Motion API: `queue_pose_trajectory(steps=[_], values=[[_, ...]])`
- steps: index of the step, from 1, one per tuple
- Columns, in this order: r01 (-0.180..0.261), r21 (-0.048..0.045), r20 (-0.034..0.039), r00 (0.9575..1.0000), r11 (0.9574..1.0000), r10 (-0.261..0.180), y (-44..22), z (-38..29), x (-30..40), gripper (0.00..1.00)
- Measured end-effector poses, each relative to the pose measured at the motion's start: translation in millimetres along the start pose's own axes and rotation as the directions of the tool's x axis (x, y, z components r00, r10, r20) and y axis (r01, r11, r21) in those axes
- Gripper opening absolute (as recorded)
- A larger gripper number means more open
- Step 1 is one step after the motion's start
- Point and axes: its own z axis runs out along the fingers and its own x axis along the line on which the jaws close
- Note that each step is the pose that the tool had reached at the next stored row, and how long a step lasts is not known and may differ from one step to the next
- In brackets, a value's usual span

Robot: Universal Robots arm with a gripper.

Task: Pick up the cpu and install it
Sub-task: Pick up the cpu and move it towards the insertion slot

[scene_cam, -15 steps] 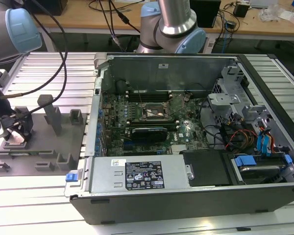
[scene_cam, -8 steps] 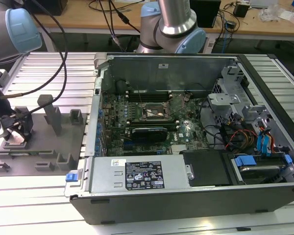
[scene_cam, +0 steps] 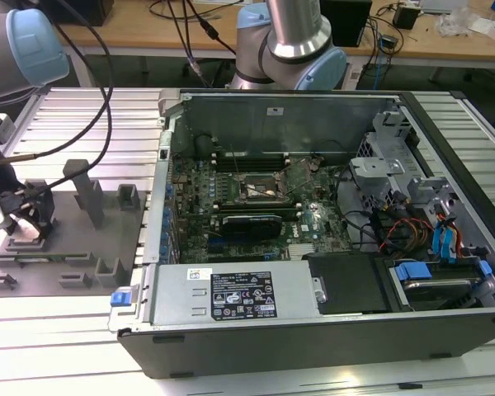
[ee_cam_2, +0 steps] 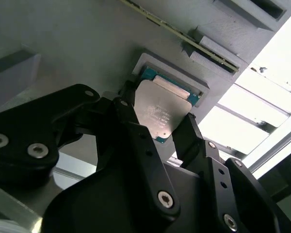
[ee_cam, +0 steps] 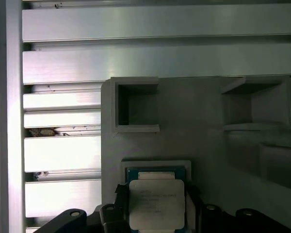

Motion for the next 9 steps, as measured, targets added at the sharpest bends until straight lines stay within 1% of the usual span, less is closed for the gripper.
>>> queue_pose_trajectory(steps=[9], values=[[0.000,-0.0001,0.0001,1.0000,1.0000,0.000,0.0,0.8,0.0,0.55]])
